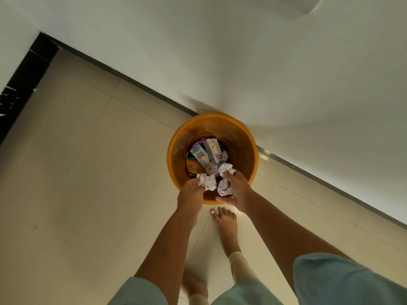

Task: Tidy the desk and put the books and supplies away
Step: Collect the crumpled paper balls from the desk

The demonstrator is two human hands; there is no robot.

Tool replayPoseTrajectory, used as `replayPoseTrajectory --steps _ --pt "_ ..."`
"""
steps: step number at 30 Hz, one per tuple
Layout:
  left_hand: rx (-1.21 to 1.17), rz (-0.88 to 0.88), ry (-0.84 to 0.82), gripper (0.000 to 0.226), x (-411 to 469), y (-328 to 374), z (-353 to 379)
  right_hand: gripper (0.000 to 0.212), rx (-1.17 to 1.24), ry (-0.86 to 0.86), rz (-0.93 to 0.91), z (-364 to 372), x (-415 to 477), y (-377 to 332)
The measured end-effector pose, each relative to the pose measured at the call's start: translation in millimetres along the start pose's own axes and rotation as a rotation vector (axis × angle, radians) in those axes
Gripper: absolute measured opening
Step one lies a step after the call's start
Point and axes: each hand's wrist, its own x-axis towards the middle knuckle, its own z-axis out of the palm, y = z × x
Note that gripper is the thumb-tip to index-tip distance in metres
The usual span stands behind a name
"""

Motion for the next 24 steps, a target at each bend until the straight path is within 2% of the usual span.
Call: replayPoseTrajectory --steps 3,7,11,14,19,24 --pt "0.022 0.008 -0.003 0.017 -4 1 -2 0.040 -0.051 0.039 -0.014 -2 0 -1" --pt "0.072 0.052 -0.020 0.017 -11 3 -7 0.043 -0.043 0.061 -0.051 0 -2 2" --pt "0.116 0.105 -0.043 0.019 -21 0 -16 0.037 -0.074 0.046 -0.088 6 -10 4" --pt "0.080 0.137 0.004 0.017 -28 -1 -26 0.028 -0.085 0.020 -0.103 15 -27 8" --pt "-0.073 0.201 0.082 0.018 -55 4 -44 0.022 -0.072 -0.118 -0.180 37 -72 18" --pt "-0.251 0.445 0.155 0.021 -121 36 -66 0.021 0.028 -0.271 -0.372 58 -144 12"
